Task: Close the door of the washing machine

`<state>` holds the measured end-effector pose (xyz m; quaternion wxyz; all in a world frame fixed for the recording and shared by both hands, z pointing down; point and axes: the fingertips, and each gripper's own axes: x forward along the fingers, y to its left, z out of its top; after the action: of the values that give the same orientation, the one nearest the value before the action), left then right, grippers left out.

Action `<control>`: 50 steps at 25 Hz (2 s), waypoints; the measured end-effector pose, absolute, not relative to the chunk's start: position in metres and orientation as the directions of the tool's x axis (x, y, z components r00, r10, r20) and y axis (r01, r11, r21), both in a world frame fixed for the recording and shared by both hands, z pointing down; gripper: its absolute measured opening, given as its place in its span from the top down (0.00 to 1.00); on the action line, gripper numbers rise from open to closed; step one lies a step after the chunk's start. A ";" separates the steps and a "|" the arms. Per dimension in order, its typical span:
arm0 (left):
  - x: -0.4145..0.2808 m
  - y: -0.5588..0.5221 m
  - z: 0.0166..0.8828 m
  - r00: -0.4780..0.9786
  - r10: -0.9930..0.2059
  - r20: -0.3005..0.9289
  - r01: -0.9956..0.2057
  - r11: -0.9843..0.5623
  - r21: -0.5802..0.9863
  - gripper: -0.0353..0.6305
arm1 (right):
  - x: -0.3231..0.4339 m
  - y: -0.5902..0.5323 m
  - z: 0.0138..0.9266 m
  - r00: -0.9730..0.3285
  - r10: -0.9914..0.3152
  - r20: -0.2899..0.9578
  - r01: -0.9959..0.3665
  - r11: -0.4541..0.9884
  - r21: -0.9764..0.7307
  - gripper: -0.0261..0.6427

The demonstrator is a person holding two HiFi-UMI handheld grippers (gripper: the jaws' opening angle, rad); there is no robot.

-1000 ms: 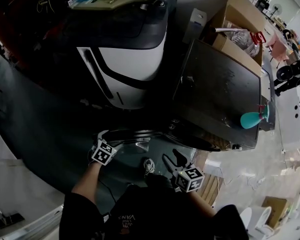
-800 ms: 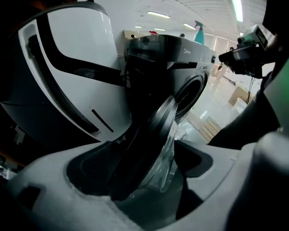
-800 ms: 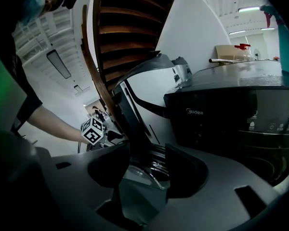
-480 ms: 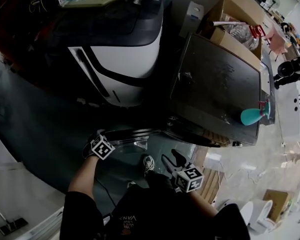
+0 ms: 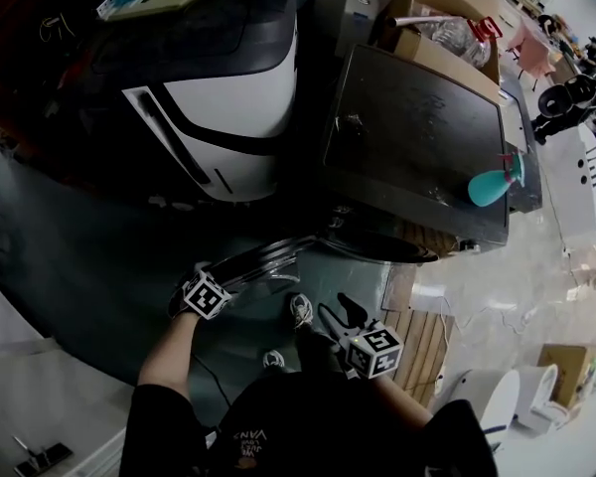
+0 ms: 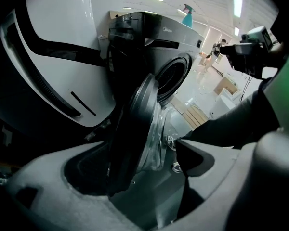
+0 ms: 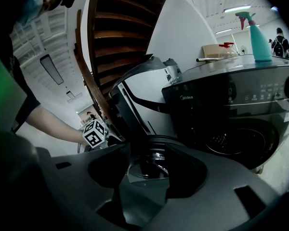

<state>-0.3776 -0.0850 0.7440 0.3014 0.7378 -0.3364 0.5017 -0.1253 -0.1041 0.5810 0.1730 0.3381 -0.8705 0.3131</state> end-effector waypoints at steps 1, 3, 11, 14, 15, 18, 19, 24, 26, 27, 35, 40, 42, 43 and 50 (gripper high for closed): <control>-0.371 -0.079 0.742 0.283 -0.193 0.940 -0.799 -0.590 0.120 0.30 | -0.122 -0.096 0.581 -0.707 -0.486 0.514 -0.702 0.569 -0.427 0.66; -0.360 -0.065 0.741 0.306 -0.190 0.933 -0.790 -0.598 0.138 0.30 | -0.116 -0.079 0.581 -0.695 -0.503 0.513 -0.715 0.554 -0.426 0.66; -0.308 -0.011 0.732 0.393 -0.183 0.901 -0.740 -0.645 0.191 0.30 | -0.086 0.003 0.582 -0.634 -0.589 0.501 -0.774 0.470 -0.425 0.66; -0.285 0.006 0.728 0.438 -0.179 0.881 -0.715 -0.663 0.221 0.30 | -0.072 0.033 0.584 -0.602 -0.627 0.494 -0.796 0.425 -0.431 0.66; -0.279 0.012 0.729 0.447 -0.173 0.878 -0.707 -0.670 0.228 0.30 | -0.067 0.044 0.586 -0.590 -0.639 0.493 -0.804 0.407 -0.433 0.66; -0.256 0.030 0.730 0.471 -0.156 0.868 -0.682 -0.689 0.246 0.30 | -0.049 0.072 0.590 -0.547 -0.672 0.499 -0.829 0.353 -0.435 0.66; -0.246 0.035 0.729 0.484 -0.152 0.862 -0.674 -0.692 0.257 0.30 | -0.042 0.080 0.591 -0.532 -0.681 0.503 -0.837 0.336 -0.432 0.66; -0.204 0.052 0.726 0.542 -0.121 0.831 -0.634 -0.709 0.310 0.30 | -0.018 0.105 0.591 -0.479 -0.711 0.515 -0.861 0.266 -0.433 0.66; -0.185 0.055 0.724 0.565 -0.110 0.818 -0.624 -0.706 0.335 0.30 | -0.008 0.109 0.595 -0.460 -0.718 0.522 -0.868 0.240 -0.435 0.66; -0.175 0.057 0.724 0.577 -0.105 0.810 -0.618 -0.704 0.349 0.30 | -0.003 0.109 0.596 -0.452 -0.721 0.526 -0.870 0.227 -0.437 0.66; -0.105 0.058 0.723 0.620 -0.029 0.784 -0.551 -0.728 0.408 0.30 | 0.043 0.093 0.603 -0.413 -0.736 0.537 -0.880 0.171 -0.442 0.66; -0.056 0.048 0.720 0.636 0.005 0.771 -0.524 -0.731 0.437 0.32 | 0.082 0.076 0.602 -0.400 -0.737 0.545 -0.879 0.139 -0.456 0.67; -0.036 0.043 0.719 0.641 0.015 0.767 -0.521 -0.725 0.450 0.32 | 0.098 0.071 0.607 -0.400 -0.728 0.557 -0.882 0.140 -0.450 0.67; -0.027 0.040 0.719 0.644 0.020 0.765 -0.520 -0.722 0.456 0.32 | 0.105 0.069 0.609 -0.401 -0.723 0.562 -0.883 0.142 -0.448 0.67; 0.031 0.008 0.713 0.662 0.016 0.750 -0.513 -0.720 0.468 0.32 | 0.145 0.038 0.619 -0.417 -0.703 0.575 -0.879 0.153 -0.451 0.67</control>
<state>0.0308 0.0076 0.7130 0.3444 0.8440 -0.1471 0.3841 0.1446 0.0382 0.6193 0.1153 0.5273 -0.7504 0.3816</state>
